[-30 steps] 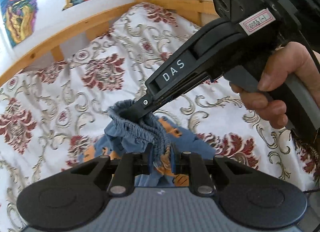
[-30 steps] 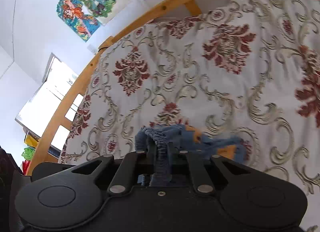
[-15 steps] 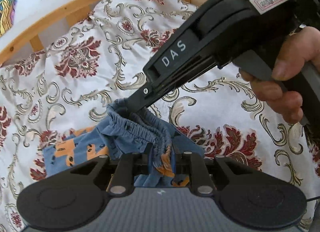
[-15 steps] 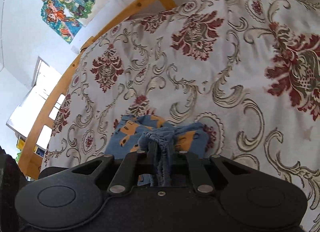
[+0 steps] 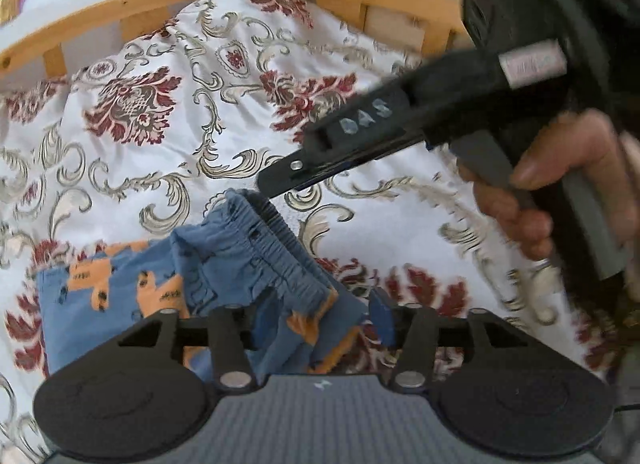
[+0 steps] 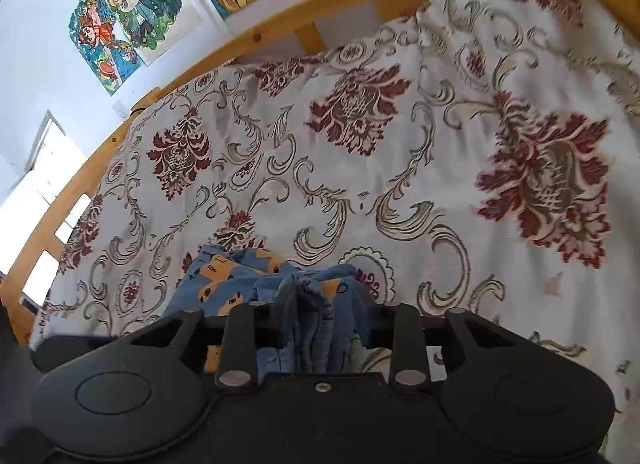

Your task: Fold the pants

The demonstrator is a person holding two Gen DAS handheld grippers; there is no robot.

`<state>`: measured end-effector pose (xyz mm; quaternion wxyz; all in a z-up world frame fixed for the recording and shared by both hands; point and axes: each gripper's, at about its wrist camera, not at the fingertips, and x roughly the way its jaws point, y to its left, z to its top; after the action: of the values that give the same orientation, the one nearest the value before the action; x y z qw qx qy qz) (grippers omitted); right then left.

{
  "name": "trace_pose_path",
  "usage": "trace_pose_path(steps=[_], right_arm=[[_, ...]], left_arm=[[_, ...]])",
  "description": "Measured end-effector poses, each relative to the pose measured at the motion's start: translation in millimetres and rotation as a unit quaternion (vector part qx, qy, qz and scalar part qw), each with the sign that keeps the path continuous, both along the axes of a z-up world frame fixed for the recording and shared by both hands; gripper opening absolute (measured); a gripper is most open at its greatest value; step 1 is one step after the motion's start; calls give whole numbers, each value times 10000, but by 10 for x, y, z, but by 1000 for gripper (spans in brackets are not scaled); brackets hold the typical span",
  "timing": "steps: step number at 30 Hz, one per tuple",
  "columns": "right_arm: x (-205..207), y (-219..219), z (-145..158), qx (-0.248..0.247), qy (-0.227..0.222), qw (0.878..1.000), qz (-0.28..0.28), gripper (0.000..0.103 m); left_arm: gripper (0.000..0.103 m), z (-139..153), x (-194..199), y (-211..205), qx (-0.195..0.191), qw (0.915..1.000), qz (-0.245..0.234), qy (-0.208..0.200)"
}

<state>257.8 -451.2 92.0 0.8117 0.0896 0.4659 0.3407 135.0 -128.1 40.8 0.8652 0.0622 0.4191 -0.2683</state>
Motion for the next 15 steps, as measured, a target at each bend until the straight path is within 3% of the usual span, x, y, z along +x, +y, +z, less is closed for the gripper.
trace_pose_path(steps=[4, 8, 12, 14, 15], right_arm=[[-290, 29, 56, -109, -295, 9994, -112, 55], [-631, 212, 42, -465, -579, 9972, -62, 57], [-802, 394, -114, -1000, -686, 9924, -224, 52], [-818, 397, -199, -985, -551, 9930, -339, 37], [-823, 382, -225, -927, -475, 9938, -385, 36]], left_arm=[[66, 140, -39, 422, -282, 9982, 506, 139], [78, 227, 37, 867, -18, 9911, 1322, -133], [80, 159, 244, 1187, 267, 9781, 2052, -223], [79, 50, 375, 1294, 425, 9716, 2327, -90], [77, -12, 416, 1344, 429, 9695, 2414, -1]])
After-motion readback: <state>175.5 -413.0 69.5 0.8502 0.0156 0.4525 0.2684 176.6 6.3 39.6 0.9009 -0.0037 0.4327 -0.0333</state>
